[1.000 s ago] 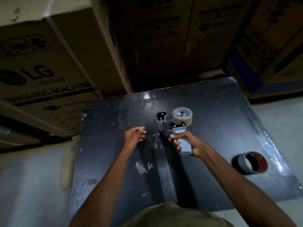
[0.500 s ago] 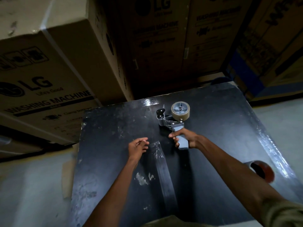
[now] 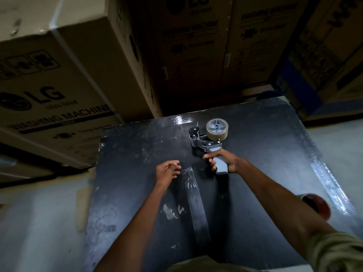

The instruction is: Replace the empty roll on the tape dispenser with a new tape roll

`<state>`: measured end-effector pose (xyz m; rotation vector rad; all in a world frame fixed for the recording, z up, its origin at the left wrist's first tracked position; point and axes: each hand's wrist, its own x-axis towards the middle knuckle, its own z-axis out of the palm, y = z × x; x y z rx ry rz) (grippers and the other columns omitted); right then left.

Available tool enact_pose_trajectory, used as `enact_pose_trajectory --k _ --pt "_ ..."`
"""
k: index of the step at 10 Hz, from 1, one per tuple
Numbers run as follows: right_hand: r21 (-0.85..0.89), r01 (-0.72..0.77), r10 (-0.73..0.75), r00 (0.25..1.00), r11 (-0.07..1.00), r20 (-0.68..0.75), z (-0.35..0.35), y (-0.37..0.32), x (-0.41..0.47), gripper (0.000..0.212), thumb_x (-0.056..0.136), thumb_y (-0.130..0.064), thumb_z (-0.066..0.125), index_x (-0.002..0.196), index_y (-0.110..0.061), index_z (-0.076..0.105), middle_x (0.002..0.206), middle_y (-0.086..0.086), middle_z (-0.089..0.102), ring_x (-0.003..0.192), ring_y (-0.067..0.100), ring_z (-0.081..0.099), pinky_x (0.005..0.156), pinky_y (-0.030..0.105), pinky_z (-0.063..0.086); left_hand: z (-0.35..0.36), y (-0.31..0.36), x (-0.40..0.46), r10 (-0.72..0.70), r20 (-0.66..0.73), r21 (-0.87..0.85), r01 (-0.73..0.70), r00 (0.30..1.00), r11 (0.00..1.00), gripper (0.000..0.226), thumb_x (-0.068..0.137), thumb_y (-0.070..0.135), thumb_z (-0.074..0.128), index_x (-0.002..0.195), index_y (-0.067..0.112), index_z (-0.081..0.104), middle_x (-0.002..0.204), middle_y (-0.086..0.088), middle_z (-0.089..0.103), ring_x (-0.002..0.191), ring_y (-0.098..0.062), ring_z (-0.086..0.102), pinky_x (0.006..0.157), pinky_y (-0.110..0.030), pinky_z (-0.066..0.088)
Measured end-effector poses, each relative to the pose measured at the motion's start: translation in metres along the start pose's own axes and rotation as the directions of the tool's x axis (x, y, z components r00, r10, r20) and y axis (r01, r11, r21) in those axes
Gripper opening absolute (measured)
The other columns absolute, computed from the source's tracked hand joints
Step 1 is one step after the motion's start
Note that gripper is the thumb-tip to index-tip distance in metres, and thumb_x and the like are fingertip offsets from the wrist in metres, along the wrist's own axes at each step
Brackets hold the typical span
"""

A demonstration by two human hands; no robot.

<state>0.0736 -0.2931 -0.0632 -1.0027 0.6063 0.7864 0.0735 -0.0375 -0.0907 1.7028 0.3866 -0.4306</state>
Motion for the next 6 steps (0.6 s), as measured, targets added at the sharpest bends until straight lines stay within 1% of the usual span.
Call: enact_pose_trajectory --k 1,2,3,4,5,6 --pt "-0.036 0.023 -0.024 1.0 0.999 -0.011 -0.003 0.002 -0.002 0.014 0.092 -0.017 0.068 0.08 -0.008 0.067 0.056 0.003 0.058 0.044 0.012 0.055 0.042 0.022 0.048 0.003 0.002 -0.003 0.012 0.005 -0.007 -0.012 1.0 1.0 0.016 0.096 0.008 0.056 0.1 0.01 0.071 0.078 -0.004 0.072 0.056 -0.009 0.062 0.055 -0.02 0.048" --pt "-0.066 0.065 -0.067 0.997 0.996 -0.026 -0.004 0.007 -0.005 0.017 0.088 -0.021 0.074 0.08 -0.011 0.062 0.062 0.002 0.056 0.055 0.014 0.059 0.046 0.021 0.048 0.006 0.004 -0.005 0.015 0.016 -0.008 -0.014 1.0 1.0 0.016 0.096 0.008 0.056 0.096 0.013 0.071 0.077 -0.003 0.072 0.055 -0.008 0.062 0.055 -0.021 0.048" --pt "-0.097 0.098 -0.11 0.985 0.99 -0.13 -0.003 0.014 -0.008 0.022 0.082 -0.021 0.08 0.087 -0.009 0.063 0.071 0.007 0.061 0.064 0.02 0.065 0.049 0.025 0.051 0.008 0.005 -0.009 0.025 0.03 -0.005 -0.025 0.999 1.0 0.016 0.096 0.007 0.056 0.101 0.007 0.071 0.076 -0.002 0.072 0.056 -0.007 0.064 0.057 -0.023 0.047" --pt "-0.118 0.169 -0.193 0.952 0.979 -0.237 0.001 0.02 -0.012 0.035 0.076 -0.02 0.086 0.099 -0.005 0.065 0.072 0.01 0.063 0.061 0.02 0.063 0.05 0.027 0.051 0.007 0.01 -0.017 0.052 0.045 -0.01 -0.052 0.998 0.999 0.015 0.095 0.008 0.057 0.095 0.014 0.071 0.074 0.001 0.073 0.066 -0.013 0.066 0.059 -0.024 0.047" --pt "-0.216 0.216 -0.284 0.888 0.952 -0.362 0.007 0.027 -0.016 0.035 0.076 -0.024 0.087 0.097 -0.003 0.068 0.067 0.01 0.063 0.053 0.018 0.058 0.049 0.028 0.049 0.007 0.011 -0.022 0.079 0.059 0.029 -0.081 0.995 0.996 0.015 0.095 0.007 0.057 0.101 0.011 0.071 0.073 0.005 0.072 0.068 -0.013 0.065 0.056 -0.021 0.046" --pt "-0.545 0.088 -0.444 0.692 0.834 -0.568 0.014 0.033 -0.026 0.044 0.072 -0.043 0.088 0.093 -0.007 0.077 0.077 0.008 0.073 0.07 0.021 0.069 0.065 0.032 0.056 0.006 0.014 -0.026 0.133 0.069 0.092 -0.139 0.989 0.986 0.02 0.094 0.004 0.059 0.111 0.003 0.07 0.081 -0.001 0.072 0.072 -0.014 0.063 0.053 -0.013 0.045"
